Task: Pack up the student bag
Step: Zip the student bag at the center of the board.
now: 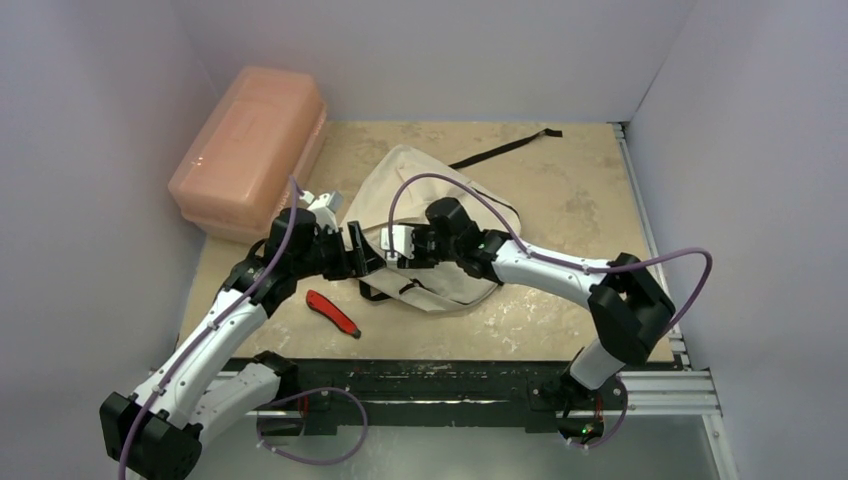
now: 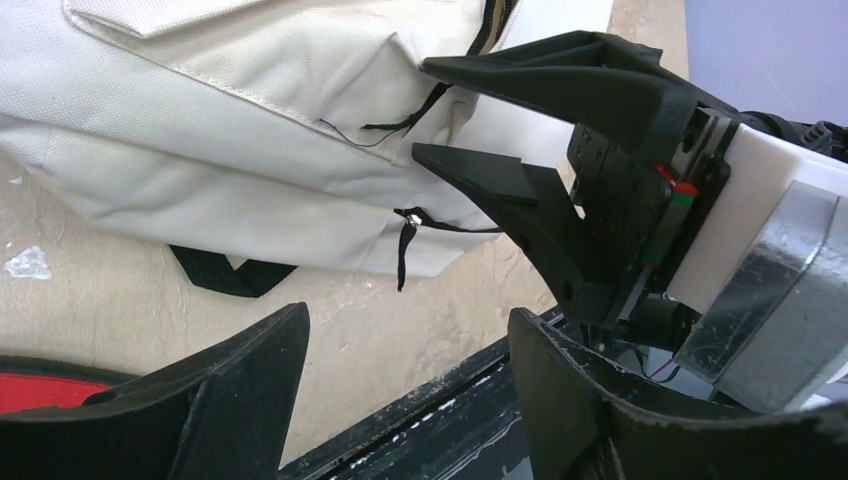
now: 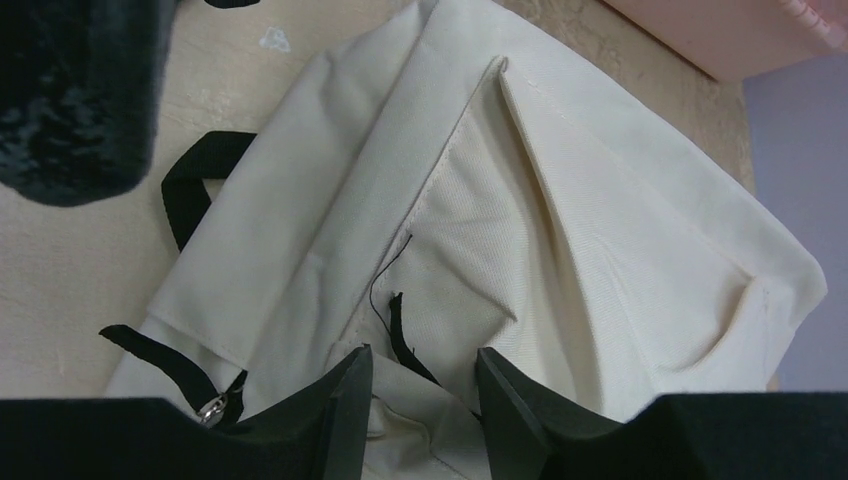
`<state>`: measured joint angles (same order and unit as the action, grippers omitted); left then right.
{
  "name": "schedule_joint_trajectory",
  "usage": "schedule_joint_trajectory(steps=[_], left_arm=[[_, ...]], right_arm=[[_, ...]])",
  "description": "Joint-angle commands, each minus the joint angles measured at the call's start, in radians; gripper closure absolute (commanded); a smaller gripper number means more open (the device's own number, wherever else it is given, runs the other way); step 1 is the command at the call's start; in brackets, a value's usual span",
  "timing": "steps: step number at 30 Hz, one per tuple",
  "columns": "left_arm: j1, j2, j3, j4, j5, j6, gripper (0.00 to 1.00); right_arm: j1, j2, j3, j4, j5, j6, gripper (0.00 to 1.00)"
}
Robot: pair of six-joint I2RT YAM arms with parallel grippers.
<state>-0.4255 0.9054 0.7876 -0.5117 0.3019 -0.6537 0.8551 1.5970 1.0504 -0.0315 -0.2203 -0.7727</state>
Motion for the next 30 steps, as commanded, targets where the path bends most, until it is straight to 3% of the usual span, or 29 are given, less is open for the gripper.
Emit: schedule_joint_trajectory(steps=[1, 5, 16, 30], left_arm=[[0.007, -0.019, -0.019, 0.05, 0.032, 0.014, 0.28], [0.007, -0.016, -0.031, 0.054, 0.041, 0.026, 0.28], [0.017, -0.016, -0.04, 0.057, 0.019, 0.034, 0.29], [0.017, -0.087, -0.044, 0.001, -0.1, 0.034, 0.29]], right_arm=[[-0.002, 0.022, 0.061, -0.014, -0.02, -0.031, 0.58], [0.006, 0.043, 0.092, -0.056, -0.017, -0.034, 0.67], [0.053, -0.059, 0.057, -0.038, 0.021, -0.005, 0.43], [0.019, 0.055, 0.019, 0.052, -0.024, -0.048, 0.53]])
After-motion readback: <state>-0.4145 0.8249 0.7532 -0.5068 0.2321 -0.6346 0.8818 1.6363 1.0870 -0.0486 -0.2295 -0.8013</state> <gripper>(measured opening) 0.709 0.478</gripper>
